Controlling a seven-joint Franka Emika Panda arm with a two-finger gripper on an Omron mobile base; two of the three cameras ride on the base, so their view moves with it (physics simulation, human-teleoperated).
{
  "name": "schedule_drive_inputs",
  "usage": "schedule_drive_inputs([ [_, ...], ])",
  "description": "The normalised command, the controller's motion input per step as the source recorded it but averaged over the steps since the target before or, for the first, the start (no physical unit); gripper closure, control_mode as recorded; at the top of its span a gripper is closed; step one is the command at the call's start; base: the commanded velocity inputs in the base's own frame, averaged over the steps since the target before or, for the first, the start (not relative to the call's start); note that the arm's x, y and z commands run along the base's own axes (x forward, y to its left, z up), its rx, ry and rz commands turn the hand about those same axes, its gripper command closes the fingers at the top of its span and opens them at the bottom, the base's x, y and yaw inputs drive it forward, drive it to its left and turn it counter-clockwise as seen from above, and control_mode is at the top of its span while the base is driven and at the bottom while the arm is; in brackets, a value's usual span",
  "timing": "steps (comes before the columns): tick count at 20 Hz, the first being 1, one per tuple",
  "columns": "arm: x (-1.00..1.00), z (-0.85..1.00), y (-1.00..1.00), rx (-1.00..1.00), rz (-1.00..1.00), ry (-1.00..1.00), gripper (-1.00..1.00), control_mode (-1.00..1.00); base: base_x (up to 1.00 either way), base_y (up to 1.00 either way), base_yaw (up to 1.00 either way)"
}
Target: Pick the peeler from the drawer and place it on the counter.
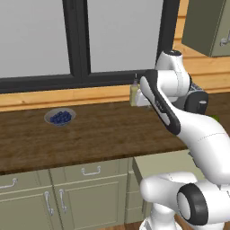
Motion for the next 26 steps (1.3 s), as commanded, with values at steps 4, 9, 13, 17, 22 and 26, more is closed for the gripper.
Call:
schedule_drive_inputs([
  [4, -0.02, -0.07, -0.1, 0.01, 0.0, -0.01, -1.0, -1.0, 0.0, 0.0, 0.0],
  [9, -0.04, -0.2, -0.33, 0.01, 0.0, 0.0, -1.0, -1.0, 0.0, 0.0, 0.0],
  [13, 0.0, 0.0, 0.0, 0.0, 0.0, 0.0, -1.0, -1.0, 0.0, 0.0, 0.0],
  [17, 0.0, 0.0, 0.0, 0.0, 0.0, 0.0, -1.0, -1.0, 0.0, 0.0, 0.0],
  [22, -0.08, 0.0, 0.01, 0.0, 0.0, -0.01, -1.0, 1.0, -0.12, 0.11, 0.0],
  [26, 0.0, 0.0, 0.0, 0.0, 0.0, 0.0, -1.0, 1.0, -0.55, 0.8, -0.07],
])
